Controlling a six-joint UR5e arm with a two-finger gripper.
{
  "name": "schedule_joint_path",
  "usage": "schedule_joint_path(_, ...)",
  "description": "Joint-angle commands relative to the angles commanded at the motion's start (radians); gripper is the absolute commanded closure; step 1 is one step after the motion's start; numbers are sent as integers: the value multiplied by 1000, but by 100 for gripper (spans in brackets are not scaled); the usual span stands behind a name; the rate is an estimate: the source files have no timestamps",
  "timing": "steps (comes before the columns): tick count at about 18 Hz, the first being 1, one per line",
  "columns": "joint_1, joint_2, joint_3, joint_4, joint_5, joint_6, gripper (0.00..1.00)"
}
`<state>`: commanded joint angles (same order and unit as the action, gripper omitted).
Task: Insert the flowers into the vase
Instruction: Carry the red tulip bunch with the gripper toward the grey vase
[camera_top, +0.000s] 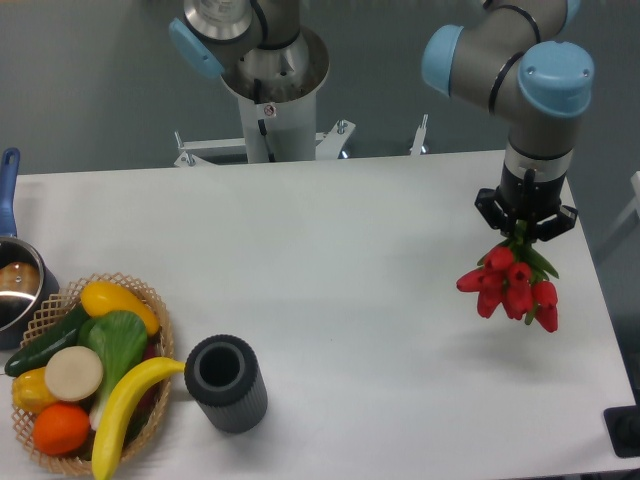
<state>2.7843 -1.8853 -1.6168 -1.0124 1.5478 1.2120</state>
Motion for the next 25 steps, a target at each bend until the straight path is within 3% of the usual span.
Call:
schedule_joint_path(6, -35, 25, 5, 5, -127, -66, 100)
schedule_joint_path(14, -28, 55, 12, 75, -592, -228, 100)
schedule_joint_path(16, -26, 58, 9, 106, -655, -256, 100)
schedule_joint_path(22, -35, 54, 18, 120, -811, -319, 100)
schedule_joint_path(25, -41, 46, 2, 161, -978, -319, 100)
